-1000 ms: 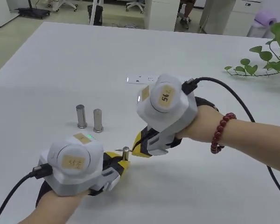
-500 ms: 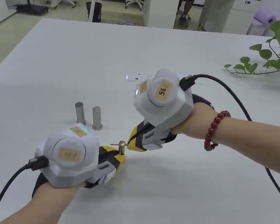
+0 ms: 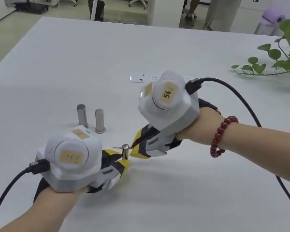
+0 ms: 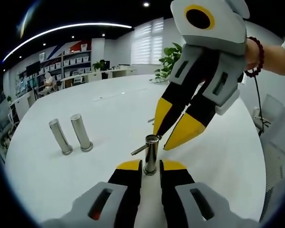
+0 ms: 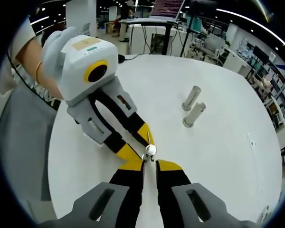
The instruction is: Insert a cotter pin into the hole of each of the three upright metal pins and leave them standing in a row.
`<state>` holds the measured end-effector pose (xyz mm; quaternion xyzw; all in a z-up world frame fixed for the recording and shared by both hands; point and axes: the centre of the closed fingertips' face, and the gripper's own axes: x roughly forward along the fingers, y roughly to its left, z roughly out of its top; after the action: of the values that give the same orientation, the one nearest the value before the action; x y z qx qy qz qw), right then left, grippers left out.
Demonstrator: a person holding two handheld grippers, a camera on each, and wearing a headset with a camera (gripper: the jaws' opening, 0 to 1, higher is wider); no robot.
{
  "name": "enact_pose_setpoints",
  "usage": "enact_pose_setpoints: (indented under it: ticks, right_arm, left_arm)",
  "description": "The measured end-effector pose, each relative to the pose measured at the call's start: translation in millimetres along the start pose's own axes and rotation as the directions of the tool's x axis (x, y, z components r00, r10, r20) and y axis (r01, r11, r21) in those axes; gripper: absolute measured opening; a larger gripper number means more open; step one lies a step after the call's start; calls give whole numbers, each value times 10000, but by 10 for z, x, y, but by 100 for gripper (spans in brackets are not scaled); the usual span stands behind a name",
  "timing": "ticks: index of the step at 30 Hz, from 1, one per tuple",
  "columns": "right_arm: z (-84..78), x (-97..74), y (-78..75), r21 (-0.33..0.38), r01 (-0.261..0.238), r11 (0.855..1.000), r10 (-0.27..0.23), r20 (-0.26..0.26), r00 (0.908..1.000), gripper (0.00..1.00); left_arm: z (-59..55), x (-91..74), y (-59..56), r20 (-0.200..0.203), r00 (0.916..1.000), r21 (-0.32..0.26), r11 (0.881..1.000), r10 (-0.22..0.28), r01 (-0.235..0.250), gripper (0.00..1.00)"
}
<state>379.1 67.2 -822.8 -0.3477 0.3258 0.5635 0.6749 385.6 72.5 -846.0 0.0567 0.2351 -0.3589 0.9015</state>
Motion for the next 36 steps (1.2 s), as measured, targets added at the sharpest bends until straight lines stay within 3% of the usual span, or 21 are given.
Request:
enact_pose_setpoints:
  ticks: [6,11,15,19,21,25,31,36]
  right_arm:
    - [20,-93,35,245,-104,9996,98,224,9997,15]
    - [131,-208,20,914,-124,9957,27,1057,9944,18]
    - [249,-286,-61,1672,-46,9859,-253,1764,9840,22]
    - [383,-325,-148,2494,-240,9681,-406,2507,9672,24]
    - [441,-319,-185,2775,-287,9603,-507,2746,9602,26]
    - [508,-242,-336,2570,253,9661,-1014,2875,9524,27]
    - [607,-107,-530,2903,487,9557,-1435,3150,9382,29]
    - [690,49,-641,3026,365,9524,-1458,3472,9264,31]
  left_arm:
    - [-19,-35,-10,-55,9999,-163,9998,-111,110,21]
    - [21,-121,-17,217,9996,-409,9990,-156,165,27]
    - [45,-161,14,551,9985,-747,9972,17,24,33]
    - [47,-213,51,722,9973,-975,9952,157,-86,38]
    - [56,-243,54,854,9962,-1066,9943,176,-84,41]
    - [63,-291,39,1079,9941,-1234,9924,144,-9,45]
    - [79,-364,48,1282,9914,-1392,9902,242,-62,53]
    - [109,-428,95,1429,9888,-1323,9909,433,-243,62]
